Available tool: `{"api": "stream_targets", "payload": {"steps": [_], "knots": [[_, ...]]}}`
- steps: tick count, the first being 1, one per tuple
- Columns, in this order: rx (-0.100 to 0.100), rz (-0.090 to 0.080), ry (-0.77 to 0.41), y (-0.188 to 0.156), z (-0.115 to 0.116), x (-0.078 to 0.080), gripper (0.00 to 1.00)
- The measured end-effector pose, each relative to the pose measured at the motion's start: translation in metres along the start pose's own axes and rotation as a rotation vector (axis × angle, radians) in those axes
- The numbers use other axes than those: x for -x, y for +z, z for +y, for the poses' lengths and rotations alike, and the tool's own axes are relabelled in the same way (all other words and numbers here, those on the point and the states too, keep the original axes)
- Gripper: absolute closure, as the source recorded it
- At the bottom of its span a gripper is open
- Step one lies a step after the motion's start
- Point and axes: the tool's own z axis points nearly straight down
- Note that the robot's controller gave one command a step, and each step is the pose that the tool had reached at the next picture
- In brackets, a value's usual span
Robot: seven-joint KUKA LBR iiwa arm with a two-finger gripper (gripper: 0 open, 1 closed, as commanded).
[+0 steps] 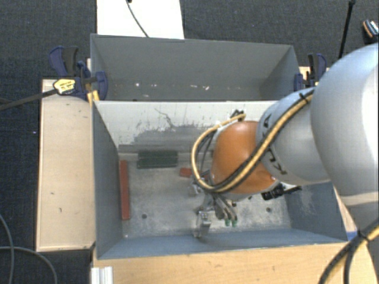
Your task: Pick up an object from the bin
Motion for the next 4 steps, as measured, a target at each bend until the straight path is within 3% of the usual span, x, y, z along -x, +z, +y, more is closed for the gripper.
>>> {"api": "stream_targets", "payload": {"steps": [1, 2, 3, 4], "knots": [[0.001, -0.001, -0.128, -0.042, 0.043, 0.027, 0.0], [0.0, 0.0, -0.572, 0.0, -0.008, 0.068, 0.0], [-0.003, -0.002, -0.498, -0.004, -0.067, 0.108, 0.0], [-0.002, 0.005, -0.417, 0.0, -0.128, 0.09, 0.0]]}}
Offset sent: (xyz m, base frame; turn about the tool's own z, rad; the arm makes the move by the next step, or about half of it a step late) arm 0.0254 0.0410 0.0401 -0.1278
